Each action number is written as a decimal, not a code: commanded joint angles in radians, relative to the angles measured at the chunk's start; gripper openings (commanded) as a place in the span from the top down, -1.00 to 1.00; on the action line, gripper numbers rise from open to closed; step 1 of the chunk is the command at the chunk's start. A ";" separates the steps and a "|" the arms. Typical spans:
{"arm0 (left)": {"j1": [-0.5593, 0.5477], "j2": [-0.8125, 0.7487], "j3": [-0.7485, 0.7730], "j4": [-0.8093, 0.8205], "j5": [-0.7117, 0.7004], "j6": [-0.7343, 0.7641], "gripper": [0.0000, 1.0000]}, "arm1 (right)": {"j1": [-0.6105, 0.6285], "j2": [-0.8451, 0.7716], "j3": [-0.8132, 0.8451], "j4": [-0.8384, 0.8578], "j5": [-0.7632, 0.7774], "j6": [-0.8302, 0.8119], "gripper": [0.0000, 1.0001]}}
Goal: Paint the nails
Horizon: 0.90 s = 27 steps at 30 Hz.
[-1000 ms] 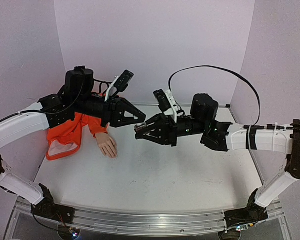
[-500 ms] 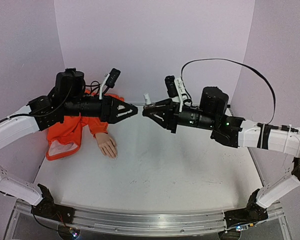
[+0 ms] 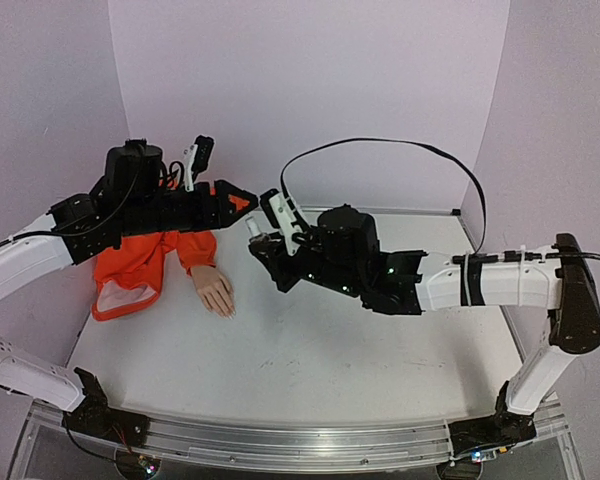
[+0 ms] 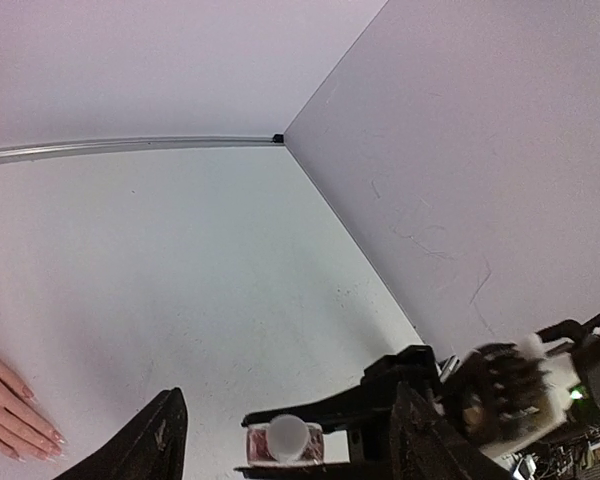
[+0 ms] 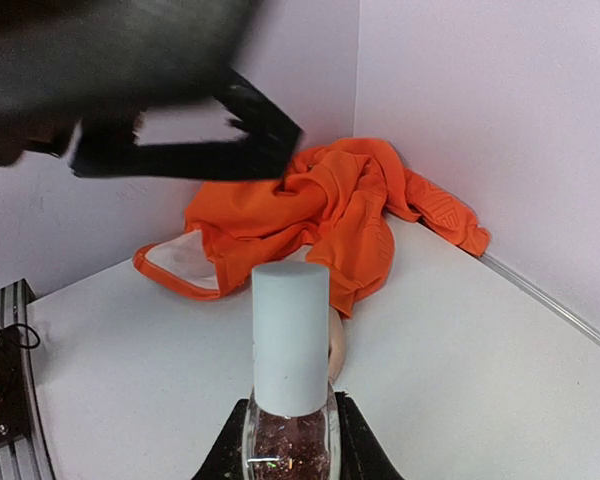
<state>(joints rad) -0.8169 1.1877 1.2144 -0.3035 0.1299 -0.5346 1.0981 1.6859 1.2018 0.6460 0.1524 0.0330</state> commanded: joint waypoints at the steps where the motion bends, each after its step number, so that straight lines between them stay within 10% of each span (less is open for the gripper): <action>1: 0.001 0.021 -0.009 0.067 0.005 -0.038 -0.32 | 0.025 0.006 0.096 0.066 0.099 -0.016 1.00; 20: -0.001 0.061 -0.026 0.091 0.208 0.018 0.81 | 0.054 -0.017 0.095 0.126 0.033 -0.010 1.00; 27: -0.001 0.081 -0.020 0.174 0.510 0.117 0.91 | -0.039 -0.200 -0.038 0.214 -0.532 0.002 1.00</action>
<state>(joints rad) -0.8021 1.2488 1.1812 -0.2405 0.3500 -0.4870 1.1099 1.6527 1.1984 0.6506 0.0696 0.0265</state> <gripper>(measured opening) 0.152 0.214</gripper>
